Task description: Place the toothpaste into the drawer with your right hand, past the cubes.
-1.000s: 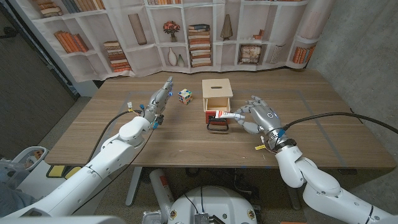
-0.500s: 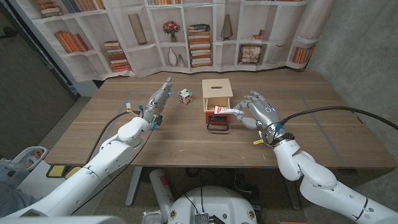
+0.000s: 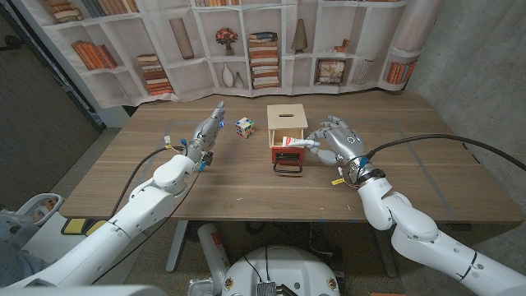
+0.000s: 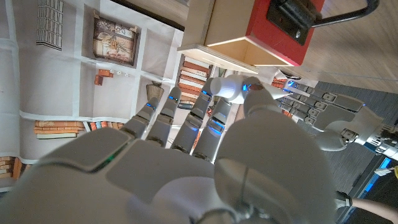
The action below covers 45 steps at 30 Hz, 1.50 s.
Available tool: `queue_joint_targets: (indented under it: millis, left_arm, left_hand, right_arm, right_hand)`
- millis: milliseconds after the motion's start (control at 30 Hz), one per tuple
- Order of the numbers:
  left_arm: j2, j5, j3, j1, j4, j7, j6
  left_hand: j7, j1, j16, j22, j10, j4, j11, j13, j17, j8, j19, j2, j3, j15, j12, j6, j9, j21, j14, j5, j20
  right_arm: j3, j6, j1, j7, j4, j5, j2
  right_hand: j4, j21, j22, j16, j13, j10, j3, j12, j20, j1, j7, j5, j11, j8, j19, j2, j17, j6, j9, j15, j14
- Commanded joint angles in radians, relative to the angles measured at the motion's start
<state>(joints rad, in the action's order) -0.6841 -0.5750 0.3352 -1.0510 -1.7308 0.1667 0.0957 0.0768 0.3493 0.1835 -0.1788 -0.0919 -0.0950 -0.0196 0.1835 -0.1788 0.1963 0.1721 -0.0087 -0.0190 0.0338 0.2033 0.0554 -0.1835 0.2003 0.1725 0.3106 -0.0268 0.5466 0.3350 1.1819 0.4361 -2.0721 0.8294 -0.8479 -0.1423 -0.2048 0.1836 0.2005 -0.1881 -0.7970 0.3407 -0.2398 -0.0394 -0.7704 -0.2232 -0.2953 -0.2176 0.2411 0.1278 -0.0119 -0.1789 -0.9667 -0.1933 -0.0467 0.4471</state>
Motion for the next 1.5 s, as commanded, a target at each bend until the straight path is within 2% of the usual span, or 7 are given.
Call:
queue_joint_targets:
  millis: [33, 467, 767, 1067, 1500]
  left_arm:
    - [-0.004, 0.000, -0.011, -0.018, -0.016, 0.014, 0.003]
    - [-0.006, 0.003, -0.019, -0.031, -0.032, 0.032, -0.002]
    - [-0.004, 0.004, -0.022, -0.039, -0.035, 0.038, 0.000]
    - [-0.010, 0.000, -0.030, -0.055, -0.043, 0.036, 0.007]
    - [-0.019, -0.002, -0.040, -0.078, -0.052, 0.039, 0.012]
  left_hand:
    - [0.002, 0.001, 0.002, -0.003, 0.001, -0.002, 0.002, 0.003, -0.002, 0.001, 0.065, 0.007, 0.006, 0.000, -0.001, -0.004, -0.003, -0.002, 0.016, -0.002, 0.009]
    - [0.003, 0.002, 0.002, -0.003, -0.001, -0.002, 0.004, 0.003, -0.002, 0.001, 0.068, 0.008, 0.008, 0.000, -0.001, -0.005, -0.003, -0.002, 0.018, -0.002, 0.009]
    - [0.002, 0.003, 0.002, -0.003, -0.001, -0.002, 0.001, 0.003, -0.002, 0.001, 0.075, 0.009, 0.010, 0.000, -0.001, -0.005, -0.003, -0.004, 0.018, -0.003, 0.008]
    - [0.002, 0.003, 0.002, -0.003, -0.002, -0.003, 0.002, 0.003, -0.002, 0.001, 0.080, 0.011, 0.012, 0.001, -0.002, -0.004, -0.003, -0.006, 0.020, -0.003, 0.008]
    - [0.003, 0.004, 0.002, -0.003, -0.002, -0.002, 0.004, 0.003, -0.002, 0.001, 0.082, 0.012, 0.014, 0.001, -0.002, -0.004, -0.003, -0.005, 0.020, -0.004, 0.008]
  right_arm:
    - [0.026, 0.004, -0.059, -0.008, 0.039, 0.033, 0.018]
    - [0.045, -0.005, -0.107, 0.005, 0.083, 0.050, 0.031]
    - [0.066, 0.012, -0.133, 0.009, 0.100, 0.100, 0.030]
    - [0.095, 0.039, -0.166, -0.025, 0.108, 0.169, 0.032]
    - [0.110, 0.051, -0.202, -0.076, 0.122, 0.204, 0.032]
  right_hand:
    - [0.007, -0.005, 0.002, 0.001, -0.004, -0.007, 0.004, 0.002, 0.000, -0.010, -0.001, 0.002, 0.001, 0.007, 0.008, 0.002, -0.002, -0.007, -0.005, -0.044, 0.006]
    - [0.007, -0.005, 0.002, 0.001, -0.004, -0.011, 0.005, 0.003, 0.002, -0.011, 0.000, 0.003, 0.000, 0.006, 0.009, 0.003, -0.002, -0.010, -0.005, -0.048, 0.010]
    - [0.007, -0.005, 0.002, 0.000, -0.004, -0.012, 0.005, 0.004, 0.001, -0.012, -0.001, 0.003, 0.000, 0.006, 0.011, 0.003, -0.002, -0.012, -0.005, -0.049, 0.010]
    - [0.006, -0.005, 0.002, 0.000, -0.004, -0.014, 0.006, 0.004, 0.001, -0.014, -0.001, 0.004, 0.000, 0.005, 0.012, 0.004, -0.002, -0.013, -0.005, -0.049, 0.011]
    - [0.006, -0.004, 0.002, 0.000, -0.004, -0.018, 0.007, 0.005, 0.001, -0.016, -0.001, 0.004, 0.000, 0.005, 0.013, 0.006, -0.002, -0.017, -0.006, -0.051, 0.015]
